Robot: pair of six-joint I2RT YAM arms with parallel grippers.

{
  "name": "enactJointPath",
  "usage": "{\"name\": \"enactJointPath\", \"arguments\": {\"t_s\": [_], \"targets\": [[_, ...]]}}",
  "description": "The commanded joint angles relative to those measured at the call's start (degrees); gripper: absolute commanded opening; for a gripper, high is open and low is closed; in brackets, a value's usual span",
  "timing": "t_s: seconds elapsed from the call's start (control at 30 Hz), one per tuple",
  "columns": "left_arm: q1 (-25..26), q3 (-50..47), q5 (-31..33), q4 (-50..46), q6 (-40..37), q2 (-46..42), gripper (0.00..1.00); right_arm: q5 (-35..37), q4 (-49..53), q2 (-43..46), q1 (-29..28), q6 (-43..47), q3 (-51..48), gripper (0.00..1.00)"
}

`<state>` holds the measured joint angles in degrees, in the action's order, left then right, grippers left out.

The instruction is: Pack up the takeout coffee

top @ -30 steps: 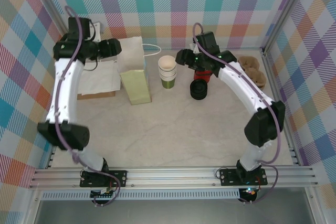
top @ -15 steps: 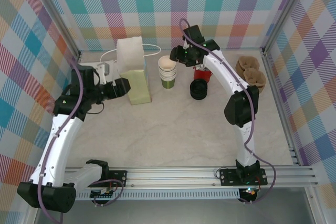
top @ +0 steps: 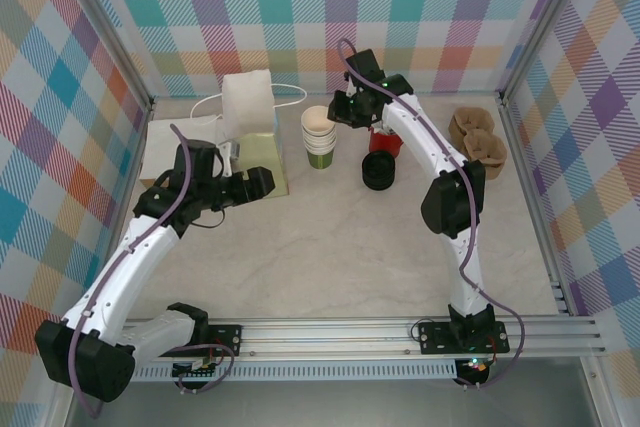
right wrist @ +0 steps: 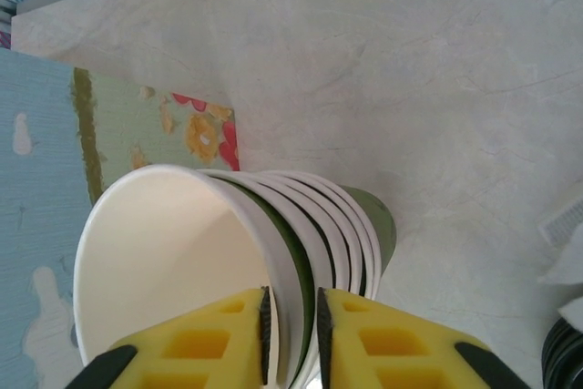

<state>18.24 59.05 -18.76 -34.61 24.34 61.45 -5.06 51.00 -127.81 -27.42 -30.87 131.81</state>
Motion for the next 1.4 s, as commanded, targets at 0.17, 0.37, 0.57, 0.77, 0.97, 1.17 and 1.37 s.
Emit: {"name": "enactJointPath", "arguments": {"t_s": [0.17, 0.37, 0.57, 0.77, 0.97, 1.17, 1.37], "targets": [[1.4, 0.9, 1.9, 2.1, 0.5, 1.0, 0.83, -1.5, 2.3, -1.0, -0.5, 0.7, 3.3, 0.11], [1.9, 1.3, 2.2, 2.4, 0.6, 1.4, 0.83, -1.4, 2.8, 1.6, -0.5, 1.5, 4.1, 0.06], [2.4, 2.0, 2.5, 3.7, 0.9, 1.5, 0.83, -1.4, 3.1, 6.1, -0.5, 2.5, 4.1, 0.04], [2.9, 1.5, 1.4, 9.9, 3.0, 1.2, 0.83, -1.2, 3.7, 12.7, -0.5, 4.0, 2.3, 0.03], [4.4, 0.3, 1.6, 17.3, 4.9, 1.5, 0.84, -1.7, 0.5, 23.6, -0.5, 5.5, -9.5, 0.02], [5.7, -2.6, 1.3, 25.2, 7.6, 2.2, 0.91, -5.0, -5.0, 35.8, -0.6, 5.0, -28.7, 0.02], [6.8, -4.8, 2.2, 29.0, 8.8, 2.4, 0.93, -5.7, -11.4, 44.8, -0.9, 3.1, -47.8, 0.02]]}}
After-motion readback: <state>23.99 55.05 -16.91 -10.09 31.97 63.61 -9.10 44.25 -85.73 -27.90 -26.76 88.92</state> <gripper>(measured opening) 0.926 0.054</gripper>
